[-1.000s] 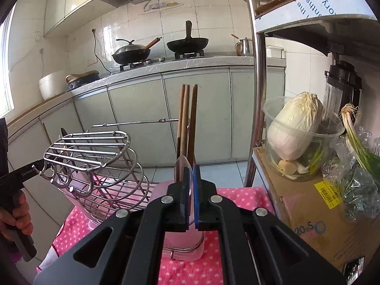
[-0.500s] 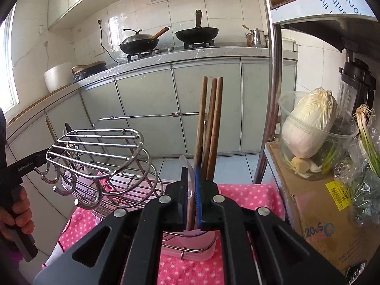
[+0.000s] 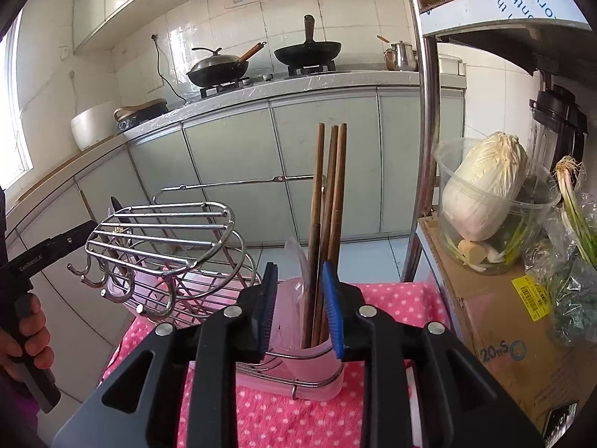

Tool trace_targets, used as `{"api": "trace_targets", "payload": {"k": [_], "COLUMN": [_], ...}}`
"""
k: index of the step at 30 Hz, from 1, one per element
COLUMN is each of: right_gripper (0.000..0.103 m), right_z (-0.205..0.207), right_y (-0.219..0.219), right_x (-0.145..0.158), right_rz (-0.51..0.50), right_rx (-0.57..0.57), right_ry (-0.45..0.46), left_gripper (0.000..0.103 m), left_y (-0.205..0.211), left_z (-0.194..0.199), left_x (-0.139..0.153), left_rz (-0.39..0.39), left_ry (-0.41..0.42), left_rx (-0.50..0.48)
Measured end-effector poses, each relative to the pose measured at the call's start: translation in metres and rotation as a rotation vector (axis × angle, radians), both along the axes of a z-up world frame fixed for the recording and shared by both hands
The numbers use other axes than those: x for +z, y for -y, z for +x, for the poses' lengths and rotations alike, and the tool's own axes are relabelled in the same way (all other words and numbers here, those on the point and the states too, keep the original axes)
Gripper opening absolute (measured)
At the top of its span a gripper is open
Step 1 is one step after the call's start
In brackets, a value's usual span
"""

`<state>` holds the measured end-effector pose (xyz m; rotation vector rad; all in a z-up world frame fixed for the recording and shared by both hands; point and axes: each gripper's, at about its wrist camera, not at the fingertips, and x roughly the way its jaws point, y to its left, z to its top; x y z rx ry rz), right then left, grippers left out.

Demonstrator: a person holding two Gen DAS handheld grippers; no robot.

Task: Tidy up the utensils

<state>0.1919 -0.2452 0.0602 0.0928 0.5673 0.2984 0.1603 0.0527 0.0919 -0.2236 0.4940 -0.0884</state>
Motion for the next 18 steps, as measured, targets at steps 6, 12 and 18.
{"api": "trace_targets", "payload": {"k": [6, 12, 18], "right_gripper": [0.026, 0.049, 0.057], "right_z": [-0.019, -0.045, -0.074], "right_y": [0.005, 0.0, -0.015], "right_x": [-0.004, -0.01, -0.011], "right_rz": [0.031, 0.056, 0.054], "right_rx": [-0.014, -0.027, 0.01], "right_ry": [-0.006, 0.0, 0.008], "left_gripper": [0.036, 0.049, 0.054], "left_y": [0.004, 0.011, 0.021], "left_z": [-0.013, -0.033, -0.056], "left_x": [-0.003, -0.005, -0.008], "left_rz": [-0.029, -0.043, -0.024], "left_ry": [-0.025, -0.038, -0.039], "left_rx": [-0.015, -0.029, -0.031]}}
